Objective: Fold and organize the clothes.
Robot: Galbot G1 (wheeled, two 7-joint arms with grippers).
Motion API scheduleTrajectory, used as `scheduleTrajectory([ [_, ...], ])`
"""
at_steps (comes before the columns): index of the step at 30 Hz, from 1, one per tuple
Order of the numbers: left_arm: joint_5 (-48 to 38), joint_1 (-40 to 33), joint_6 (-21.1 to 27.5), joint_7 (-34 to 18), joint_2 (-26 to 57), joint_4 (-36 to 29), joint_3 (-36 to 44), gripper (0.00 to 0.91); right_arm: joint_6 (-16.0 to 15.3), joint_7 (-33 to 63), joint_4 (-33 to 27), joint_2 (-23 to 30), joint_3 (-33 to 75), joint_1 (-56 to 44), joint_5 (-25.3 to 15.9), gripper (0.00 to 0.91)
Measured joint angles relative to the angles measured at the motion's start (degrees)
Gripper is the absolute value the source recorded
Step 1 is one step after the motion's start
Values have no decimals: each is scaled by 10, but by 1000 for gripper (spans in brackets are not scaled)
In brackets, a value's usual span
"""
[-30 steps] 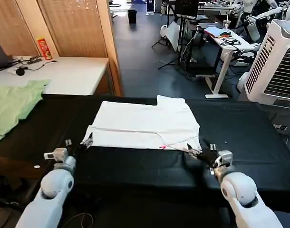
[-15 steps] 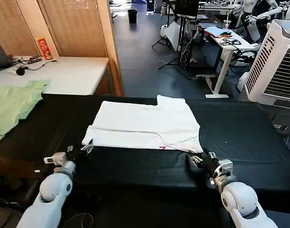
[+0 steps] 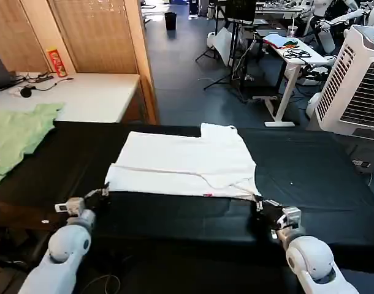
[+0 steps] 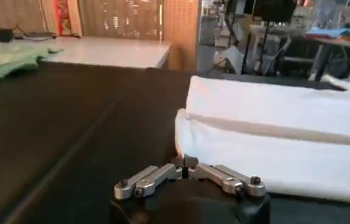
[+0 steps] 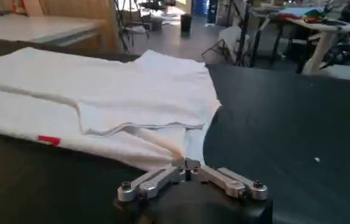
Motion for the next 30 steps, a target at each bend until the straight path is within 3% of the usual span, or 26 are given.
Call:
scheduleTrajectory([
  [5, -1, 50, 8, -3, 31, -45, -12, 0, -20, 8, 51, 2, 20, -59, -2, 68],
  [13, 2, 135, 15, -6, 71, -118, -36, 0, -19, 4, 103, 6, 42, -140, -13, 68],
  [15, 3, 152, 15, -6, 73, -130, -41, 0, -19, 1, 110, 8, 41, -149, -15, 137],
  [16, 2, 160, 16, -8, 74, -134, -43, 848, -18, -2, 113, 9, 40, -153, -19, 790],
  [17, 2, 166, 16, -11, 74, -138, -45, 878, -18, -6, 117, 10, 39, -157, -24, 878],
  [24, 4, 197, 31, -15, 63, -171, -63, 878, -25, -14, 145, 4, 42, -181, -32, 878],
  [30, -4, 216, 66, -13, 55, -205, -87, 878, -17, -16, 161, -7, 68, -176, -1, 878],
])
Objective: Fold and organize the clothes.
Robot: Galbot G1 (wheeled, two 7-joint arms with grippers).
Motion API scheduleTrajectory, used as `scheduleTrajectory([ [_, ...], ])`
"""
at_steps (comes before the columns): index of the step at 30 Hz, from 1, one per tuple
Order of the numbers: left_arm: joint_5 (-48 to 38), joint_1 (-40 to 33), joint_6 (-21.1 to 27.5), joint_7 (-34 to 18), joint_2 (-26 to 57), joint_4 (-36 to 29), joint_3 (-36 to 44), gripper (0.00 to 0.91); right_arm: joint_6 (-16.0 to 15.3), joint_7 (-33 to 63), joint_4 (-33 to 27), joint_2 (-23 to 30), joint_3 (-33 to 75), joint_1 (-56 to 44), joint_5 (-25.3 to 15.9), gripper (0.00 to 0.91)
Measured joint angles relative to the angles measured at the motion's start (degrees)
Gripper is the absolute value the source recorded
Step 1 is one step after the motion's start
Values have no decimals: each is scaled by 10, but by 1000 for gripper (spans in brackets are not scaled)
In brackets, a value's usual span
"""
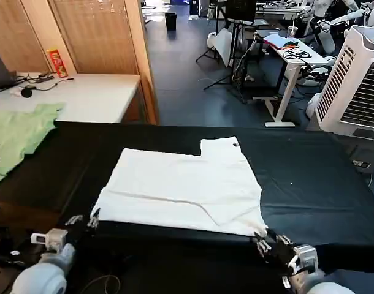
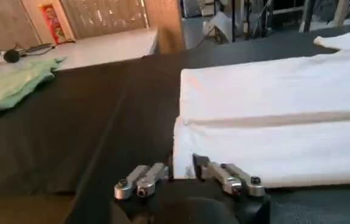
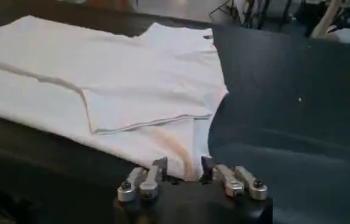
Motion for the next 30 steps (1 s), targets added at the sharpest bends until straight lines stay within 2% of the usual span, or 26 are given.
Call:
scheduleTrajectory([
  [3, -20, -6, 19, 3, -7, -19, -16, 878, 35, 1, -20, -9, 6, 34, 13, 878],
  [6, -50, -35, 38, 7, -8, -21, -20, 878, 58, 3, -67, -17, -1, 103, 24, 878],
  [8, -66, -74, 50, 21, -9, -10, -14, 878, 69, 3, -105, -18, -15, 158, 27, 878],
  [11, -82, -152, 42, 27, -13, 28, 8, 878, 79, 5, -164, -16, -43, 240, 32, 878],
  [21, -133, -412, 58, 28, -21, 220, 132, 878, 92, 37, -382, 4, -165, 488, 40, 878],
  [30, -148, -576, 77, 47, -47, 402, 225, 878, 51, 61, -539, 39, -237, 620, 77, 878],
])
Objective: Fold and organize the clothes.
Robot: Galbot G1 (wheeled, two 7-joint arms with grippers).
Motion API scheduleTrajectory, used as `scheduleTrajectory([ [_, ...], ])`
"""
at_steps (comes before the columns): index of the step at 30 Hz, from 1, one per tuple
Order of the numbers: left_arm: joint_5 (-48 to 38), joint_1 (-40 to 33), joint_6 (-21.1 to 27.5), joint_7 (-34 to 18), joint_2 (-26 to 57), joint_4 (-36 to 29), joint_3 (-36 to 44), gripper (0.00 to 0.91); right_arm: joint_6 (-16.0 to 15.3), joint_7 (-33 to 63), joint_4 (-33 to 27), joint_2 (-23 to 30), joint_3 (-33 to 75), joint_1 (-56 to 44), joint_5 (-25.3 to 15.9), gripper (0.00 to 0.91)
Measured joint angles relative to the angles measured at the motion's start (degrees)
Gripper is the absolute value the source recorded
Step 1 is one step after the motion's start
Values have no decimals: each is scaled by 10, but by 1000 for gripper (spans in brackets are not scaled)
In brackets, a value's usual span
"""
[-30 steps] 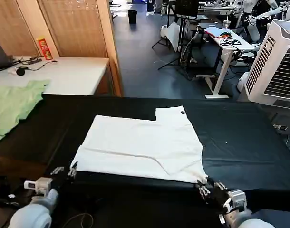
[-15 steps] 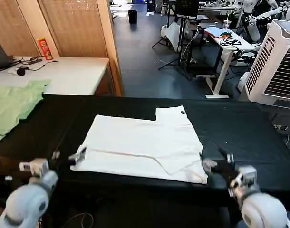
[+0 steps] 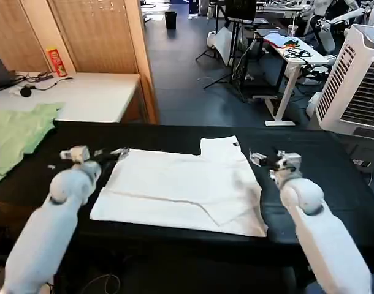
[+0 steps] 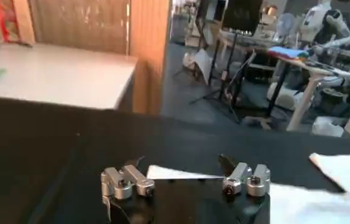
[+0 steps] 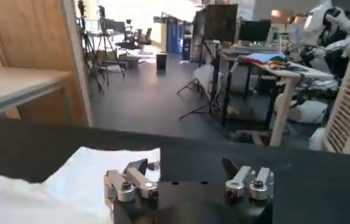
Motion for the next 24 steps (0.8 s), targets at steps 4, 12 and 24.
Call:
scheduleTrajectory([
  [4, 3, -37, 5, 6, -10, 52, 20, 878, -6, -2, -41, 15, -11, 28, 6, 878],
  [12, 21, -67, -2, 21, -18, 111, 45, 878, -6, -6, -103, 46, -24, 64, -6, 878],
  [24, 49, -84, -16, 41, -34, 177, 56, 507, -5, -14, -151, 78, -24, 79, -21, 800],
])
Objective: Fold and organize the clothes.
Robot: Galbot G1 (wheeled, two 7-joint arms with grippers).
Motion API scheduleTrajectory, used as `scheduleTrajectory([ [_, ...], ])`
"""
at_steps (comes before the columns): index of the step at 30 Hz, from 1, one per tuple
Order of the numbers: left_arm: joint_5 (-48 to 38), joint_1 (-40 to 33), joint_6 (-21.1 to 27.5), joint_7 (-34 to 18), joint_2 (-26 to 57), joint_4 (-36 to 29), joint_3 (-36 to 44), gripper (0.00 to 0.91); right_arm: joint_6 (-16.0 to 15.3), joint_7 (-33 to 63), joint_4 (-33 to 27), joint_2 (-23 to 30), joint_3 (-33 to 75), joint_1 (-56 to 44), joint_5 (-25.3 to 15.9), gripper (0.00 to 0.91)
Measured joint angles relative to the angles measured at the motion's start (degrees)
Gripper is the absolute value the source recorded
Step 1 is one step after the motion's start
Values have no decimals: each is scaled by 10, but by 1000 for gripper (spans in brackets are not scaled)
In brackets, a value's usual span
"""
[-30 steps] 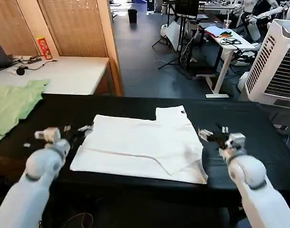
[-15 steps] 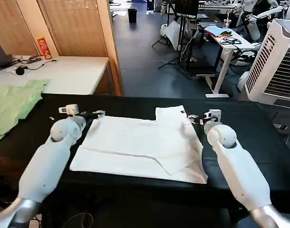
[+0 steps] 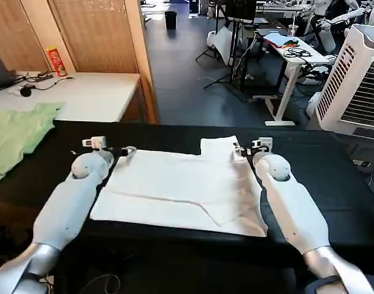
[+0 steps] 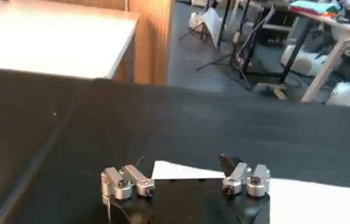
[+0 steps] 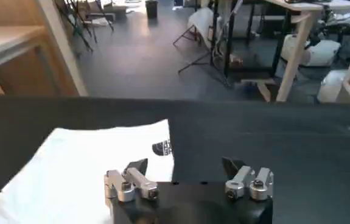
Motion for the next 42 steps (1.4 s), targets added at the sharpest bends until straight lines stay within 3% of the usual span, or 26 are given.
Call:
scheduleTrajectory([
  [1, 1, -2, -2, 1, 0, 4, 1, 429, 0, -2, -3, 2, 0, 0, -2, 692],
  [5, -1, -11, -7, 6, -4, 19, 0, 215, 1, -9, -14, 7, 1, 1, -9, 478],
  [9, 0, -16, -12, 16, -3, 33, 2, 166, 2, -11, -19, 8, 3, 2, -10, 234],
  [13, 6, -19, -16, 22, -4, 40, 5, 146, 3, -14, -18, 8, 8, 0, -9, 127],
  [21, 13, -21, -20, 23, -5, 40, 7, 137, 17, -28, -3, 3, 16, -13, -3, 59],
  [27, 18, -14, -21, 20, -3, 27, 4, 127, 59, -60, 32, -12, 26, -31, 14, 59],
  [42, -32, 67, -15, 1, 63, -131, -31, 127, 51, -68, 250, -120, 63, -169, 66, 49],
])
